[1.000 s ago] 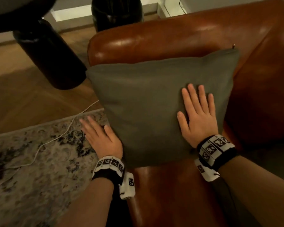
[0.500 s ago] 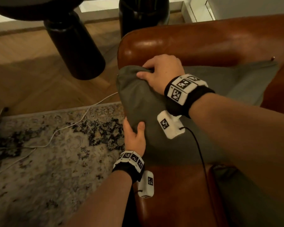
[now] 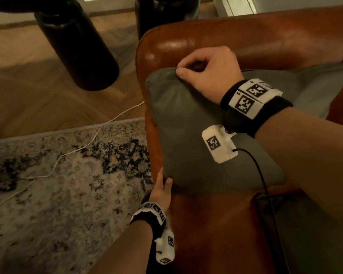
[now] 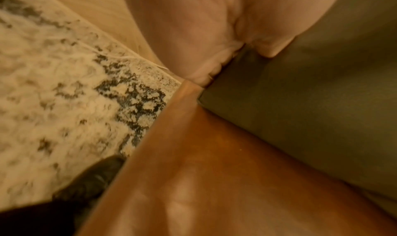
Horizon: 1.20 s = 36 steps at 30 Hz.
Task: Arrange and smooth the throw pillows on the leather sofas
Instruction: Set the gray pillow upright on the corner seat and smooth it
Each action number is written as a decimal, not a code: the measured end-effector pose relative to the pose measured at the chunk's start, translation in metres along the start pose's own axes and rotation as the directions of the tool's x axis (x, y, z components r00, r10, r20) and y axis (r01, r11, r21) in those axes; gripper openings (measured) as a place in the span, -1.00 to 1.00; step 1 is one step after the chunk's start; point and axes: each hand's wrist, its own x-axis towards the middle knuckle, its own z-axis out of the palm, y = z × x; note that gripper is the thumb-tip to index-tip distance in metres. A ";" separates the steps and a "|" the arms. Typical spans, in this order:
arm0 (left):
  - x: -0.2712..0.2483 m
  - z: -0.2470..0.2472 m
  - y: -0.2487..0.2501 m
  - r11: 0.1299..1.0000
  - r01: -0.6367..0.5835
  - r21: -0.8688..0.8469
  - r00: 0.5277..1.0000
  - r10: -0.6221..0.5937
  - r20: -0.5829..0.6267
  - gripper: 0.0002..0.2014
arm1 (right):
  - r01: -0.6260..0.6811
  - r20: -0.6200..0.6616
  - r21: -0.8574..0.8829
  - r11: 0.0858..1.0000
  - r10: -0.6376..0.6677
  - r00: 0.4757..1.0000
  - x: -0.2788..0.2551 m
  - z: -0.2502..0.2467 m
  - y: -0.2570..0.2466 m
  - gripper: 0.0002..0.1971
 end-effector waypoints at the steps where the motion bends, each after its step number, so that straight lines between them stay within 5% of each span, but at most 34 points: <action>1: 0.001 -0.001 -0.001 1.000 0.015 0.009 1.000 -0.015 0.010 -0.44 | 0.027 0.046 -0.018 0.999 -0.026 0.999 -0.001 -0.001 -0.004 -0.88; 6: 0.014 -0.015 0.004 0.992 0.078 -0.100 0.996 -0.083 -0.040 -0.55 | -0.004 0.113 -0.110 0.994 0.017 0.993 0.002 -0.004 0.003 -0.94; 8: 0.013 -0.020 0.008 0.992 0.075 -0.098 0.997 -0.077 -0.015 -0.71 | -0.056 -0.045 0.016 0.998 0.057 0.997 0.008 -0.004 0.004 -0.85; 10: 0.009 -0.022 0.002 0.996 0.085 -0.010 0.996 -0.085 0.032 -0.62 | -0.015 -0.337 0.222 0.975 0.091 0.937 0.021 -0.017 0.000 -0.68; 12: 0.004 -0.021 -0.008 0.988 0.102 0.117 0.992 -0.110 0.062 -0.46 | 0.059 -0.437 0.121 0.991 0.000 0.899 0.036 -0.033 -0.008 -0.68; 15: 0.007 -0.020 -0.016 0.970 0.092 0.224 0.995 -0.100 0.028 -0.38 | 0.096 -0.086 -0.102 0.990 -0.105 0.991 0.038 -0.027 -0.027 -0.99; 17: 0.013 -0.020 -0.018 0.969 0.095 0.227 0.995 -0.094 -0.015 -0.40 | 0.138 0.211 -0.261 0.956 -0.083 0.974 0.020 -0.014 -0.032 -0.72; 19: 0.019 -0.020 -0.018 0.962 0.136 0.236 0.990 -0.126 -0.059 -0.42 | 0.125 0.307 -0.303 0.945 -0.028 0.951 0.006 -0.003 -0.027 -0.72; 25: 0.031 -0.020 -0.019 0.935 0.167 0.312 0.986 -0.154 -0.067 -0.47 | -0.062 -0.062 -0.054 0.997 0.059 0.996 0.007 0.007 -0.019 -0.99; 30: 0.025 -0.029 -0.004 0.871 0.090 0.483 0.996 -0.066 -0.067 -0.59 | -0.039 -0.039 -0.012 0.999 0.038 0.999 0.002 0.005 -0.013 -0.95; 33: 0.009 -0.045 0.039 0.953 -0.017 0.304 0.987 0.064 -0.144 -0.63 | 0.011 -0.003 -0.103 0.995 -0.011 1.000 -0.006 -0.008 -0.005 -0.75; 36: -0.014 -0.054 0.128 0.944 -0.331 -0.011 0.871 0.300 -0.389 -0.54 | 0.053 -0.019 -0.217 0.975 -0.058 0.998 -0.027 -0.021 0.015 -0.60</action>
